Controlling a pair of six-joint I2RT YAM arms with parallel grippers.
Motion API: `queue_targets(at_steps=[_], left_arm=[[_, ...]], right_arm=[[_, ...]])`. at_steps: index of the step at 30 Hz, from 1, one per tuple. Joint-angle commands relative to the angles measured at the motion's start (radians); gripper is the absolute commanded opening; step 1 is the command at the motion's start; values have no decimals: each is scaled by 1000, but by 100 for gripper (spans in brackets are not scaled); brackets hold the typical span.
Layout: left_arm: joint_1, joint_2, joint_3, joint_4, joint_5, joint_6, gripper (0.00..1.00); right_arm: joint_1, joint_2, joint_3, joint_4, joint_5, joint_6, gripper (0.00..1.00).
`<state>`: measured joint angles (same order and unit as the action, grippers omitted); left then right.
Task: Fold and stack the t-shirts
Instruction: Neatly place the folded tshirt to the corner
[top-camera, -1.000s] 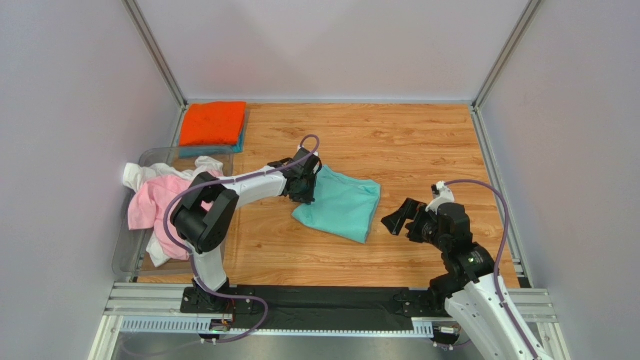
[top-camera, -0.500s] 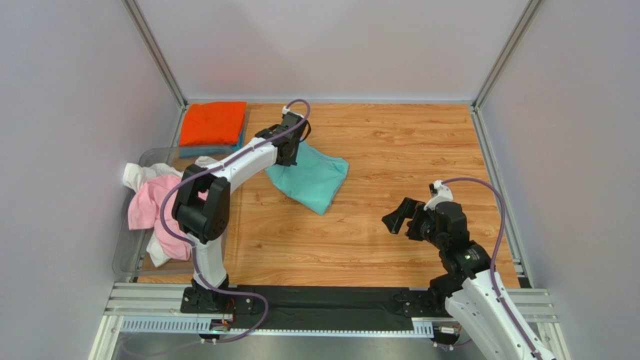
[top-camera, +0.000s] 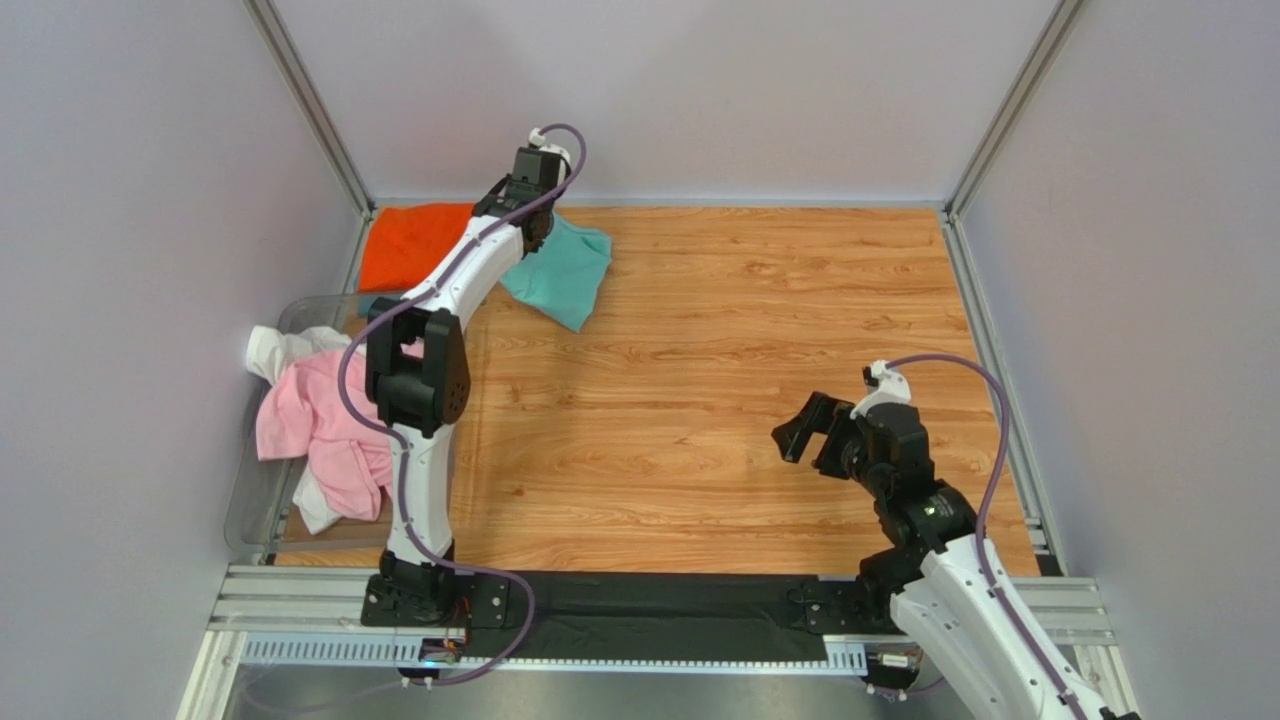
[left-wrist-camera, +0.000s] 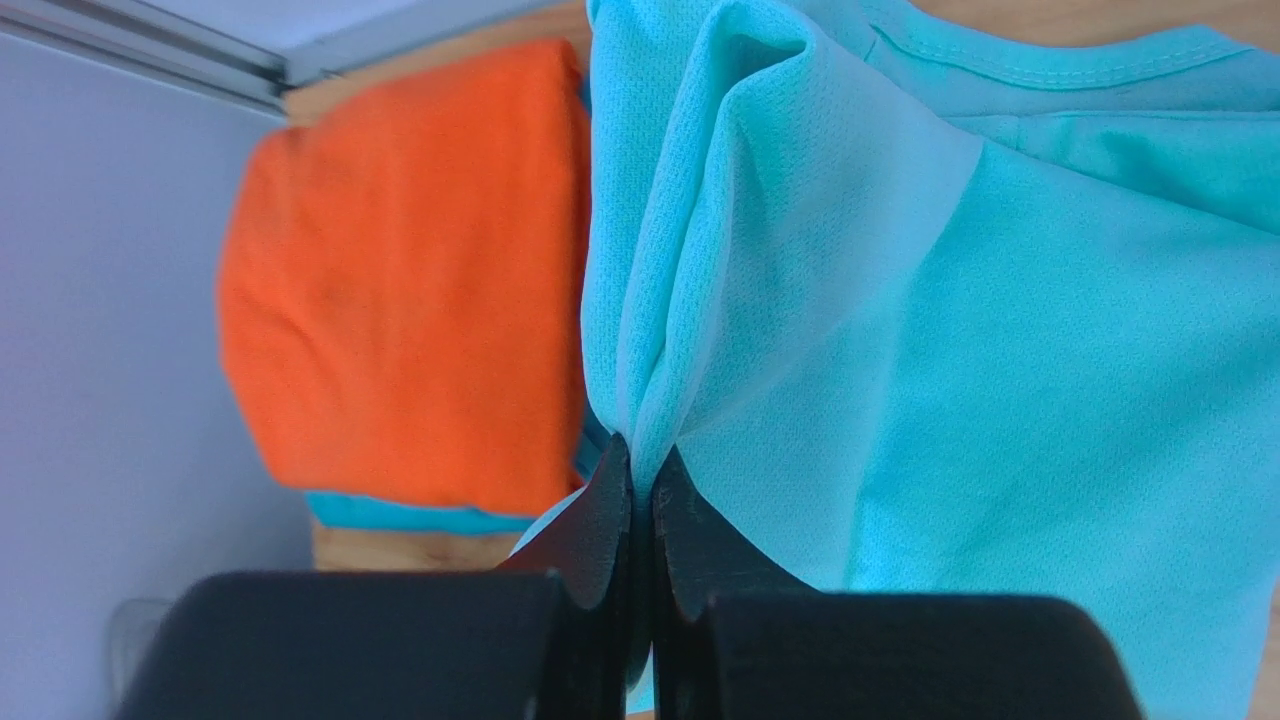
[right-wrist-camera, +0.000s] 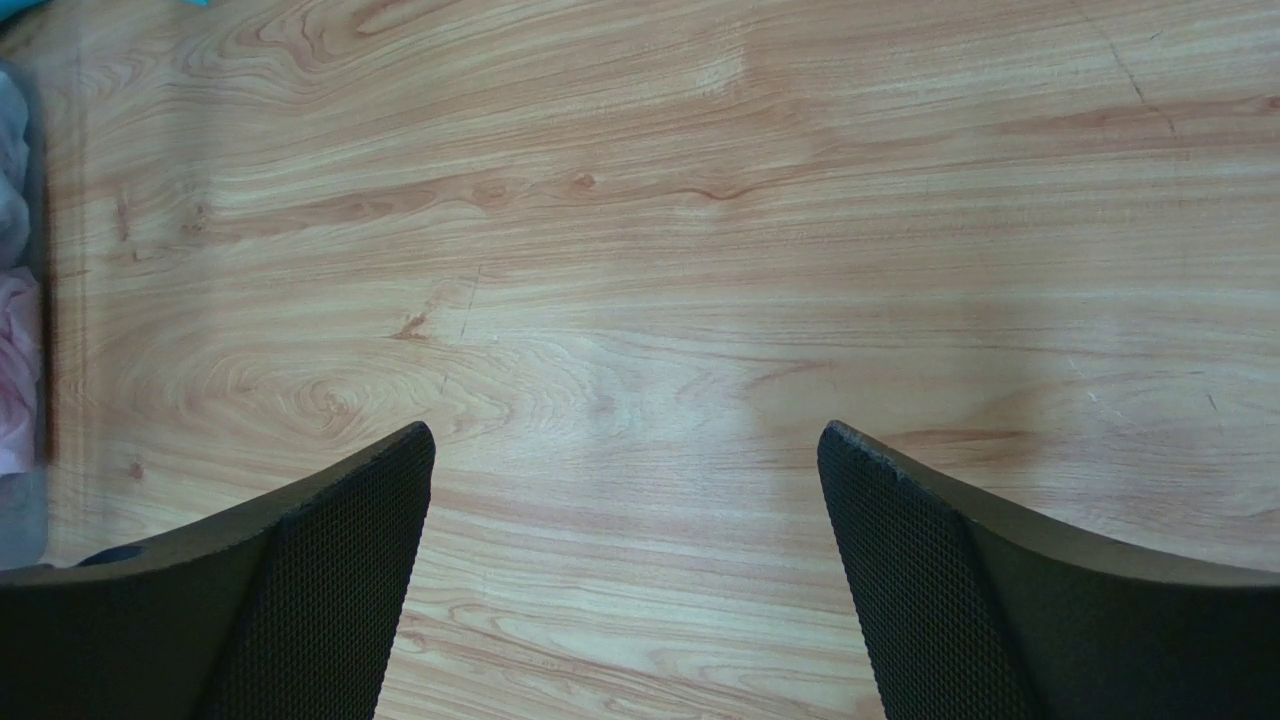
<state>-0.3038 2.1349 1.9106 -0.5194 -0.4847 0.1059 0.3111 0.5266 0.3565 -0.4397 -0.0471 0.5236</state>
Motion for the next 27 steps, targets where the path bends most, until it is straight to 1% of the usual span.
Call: queue_targets(at_steps=[1, 3, 4, 5, 8, 12, 18, 27], left_arm=[[32, 20, 71, 111, -81, 181, 0], [52, 23, 61, 169, -95, 248, 0], [60, 25, 59, 220, -110, 265, 0], [78, 29, 62, 235, -111, 278, 0], [115, 34, 96, 242, -66, 296, 0], [152, 22, 128, 263, -66, 330, 0], [183, -42, 91, 332, -72, 342, 0], [184, -150, 53, 363, -40, 314, 0]], right_arm=[[-1, 22, -5, 73, 46, -20, 100], [-1, 33, -11, 85, 46, -16, 100], [-1, 41, -16, 94, 79, -14, 100], [-1, 42, -19, 99, 81, -13, 100], [-1, 53, -22, 111, 96, -13, 100], [-1, 75, -24, 122, 116, -11, 100], [-1, 105, -19, 128, 116, -11, 100], [-1, 105, -27, 137, 118, -7, 100]])
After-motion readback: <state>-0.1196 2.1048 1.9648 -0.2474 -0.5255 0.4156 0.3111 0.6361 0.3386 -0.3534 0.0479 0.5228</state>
